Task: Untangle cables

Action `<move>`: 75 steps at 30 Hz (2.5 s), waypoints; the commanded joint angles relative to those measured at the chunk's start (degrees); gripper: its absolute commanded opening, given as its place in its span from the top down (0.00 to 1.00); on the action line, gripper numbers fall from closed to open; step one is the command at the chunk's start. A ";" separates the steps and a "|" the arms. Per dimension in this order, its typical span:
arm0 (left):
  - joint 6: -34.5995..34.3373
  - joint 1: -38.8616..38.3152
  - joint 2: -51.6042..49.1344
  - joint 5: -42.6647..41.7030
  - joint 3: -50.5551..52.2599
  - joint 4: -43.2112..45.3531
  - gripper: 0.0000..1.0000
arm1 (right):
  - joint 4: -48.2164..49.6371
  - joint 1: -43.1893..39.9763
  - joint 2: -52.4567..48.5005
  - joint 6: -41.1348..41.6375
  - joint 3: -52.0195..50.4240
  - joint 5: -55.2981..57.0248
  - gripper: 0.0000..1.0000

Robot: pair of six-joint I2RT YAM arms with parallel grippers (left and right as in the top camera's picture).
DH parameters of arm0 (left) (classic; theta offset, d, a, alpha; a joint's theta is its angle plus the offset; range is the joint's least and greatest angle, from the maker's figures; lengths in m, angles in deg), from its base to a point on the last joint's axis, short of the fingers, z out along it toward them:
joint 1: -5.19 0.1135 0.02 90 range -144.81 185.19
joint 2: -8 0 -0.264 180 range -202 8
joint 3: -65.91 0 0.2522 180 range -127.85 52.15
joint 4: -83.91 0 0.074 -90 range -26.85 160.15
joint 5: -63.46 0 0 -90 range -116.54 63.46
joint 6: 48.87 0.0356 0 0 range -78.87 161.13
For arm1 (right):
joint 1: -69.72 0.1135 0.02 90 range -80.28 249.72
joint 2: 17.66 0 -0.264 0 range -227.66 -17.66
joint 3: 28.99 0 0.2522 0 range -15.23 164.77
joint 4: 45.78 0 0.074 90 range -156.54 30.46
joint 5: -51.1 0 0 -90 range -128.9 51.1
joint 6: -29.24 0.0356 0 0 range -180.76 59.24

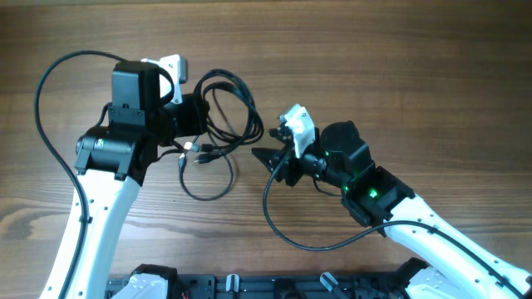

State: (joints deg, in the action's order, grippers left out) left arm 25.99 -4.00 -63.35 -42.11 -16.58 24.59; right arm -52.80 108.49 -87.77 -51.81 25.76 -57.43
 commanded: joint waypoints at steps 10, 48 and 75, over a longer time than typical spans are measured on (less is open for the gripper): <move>13.46 0.28 0.31 -9.11 -0.61 -1.92 0.96 | 7.41 0.00 0.15 -0.02 -0.22 7.02 0.20; 13.20 -4.20 0.31 -7.96 -0.61 -1.16 0.96 | 4.68 0.00 -2.56 0.22 -0.22 5.64 0.92; 7.69 -4.20 0.31 -9.05 -0.61 2.54 0.96 | -13.05 0.02 -2.56 0.66 -0.24 2.58 0.96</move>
State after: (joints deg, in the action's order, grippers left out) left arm 36.83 -8.07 -63.37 -49.63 -16.58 25.35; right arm -61.80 108.47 -89.72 -51.15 25.74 -53.76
